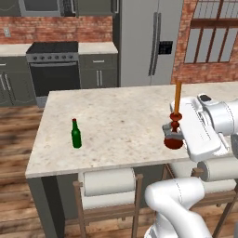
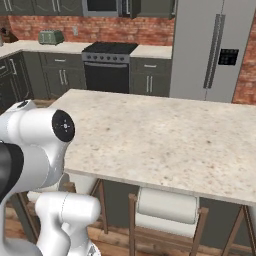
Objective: Get the candle and the beer from the cabinet and move them to the dining counter.
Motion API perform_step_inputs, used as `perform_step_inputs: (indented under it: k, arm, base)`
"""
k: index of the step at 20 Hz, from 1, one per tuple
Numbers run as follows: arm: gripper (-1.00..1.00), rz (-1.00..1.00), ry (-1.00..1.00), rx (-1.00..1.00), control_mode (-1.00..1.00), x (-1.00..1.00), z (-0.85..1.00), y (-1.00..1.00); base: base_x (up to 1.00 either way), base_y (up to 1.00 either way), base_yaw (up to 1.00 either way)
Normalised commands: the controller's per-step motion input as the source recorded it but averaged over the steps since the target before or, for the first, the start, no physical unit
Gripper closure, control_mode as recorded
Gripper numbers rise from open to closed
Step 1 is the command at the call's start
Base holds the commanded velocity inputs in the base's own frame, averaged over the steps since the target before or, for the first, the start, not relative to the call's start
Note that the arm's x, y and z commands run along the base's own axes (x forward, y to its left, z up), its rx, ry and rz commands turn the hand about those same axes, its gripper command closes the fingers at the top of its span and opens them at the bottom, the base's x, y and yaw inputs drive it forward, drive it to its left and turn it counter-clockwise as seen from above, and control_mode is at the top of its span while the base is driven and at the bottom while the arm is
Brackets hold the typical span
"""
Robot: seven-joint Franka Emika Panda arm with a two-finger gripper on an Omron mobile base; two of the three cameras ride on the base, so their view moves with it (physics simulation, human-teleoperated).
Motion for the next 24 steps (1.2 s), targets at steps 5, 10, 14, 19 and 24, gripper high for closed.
perform_step_inputs:
  k: [5,10,14,19,24]
  arm:
    - [1.0,0.0,0.0,0.0,1.0,0.0,0.0,0.0]
    - [1.0,0.1,0.0,0.07,-1.0,0.3,-0.21,-0.9]
    - [1.0,0.15,0.04,0.08,-1.0,0.56,-0.27,-0.95]
    - [1.0,0.18,0.02,0.05,-1.0,0.62,-0.35,-0.59]
    - [1.0,0.11,0.03,0.0,-1.0,0.58,-0.17,-0.01]
  base:
    - [0.13,-0.19,0.01]
    - [0.0,0.0,0.0]
    - [0.0,0.0,0.0]
    - [0.0,0.0,0.0]
    - [0.0,0.0,0.0]
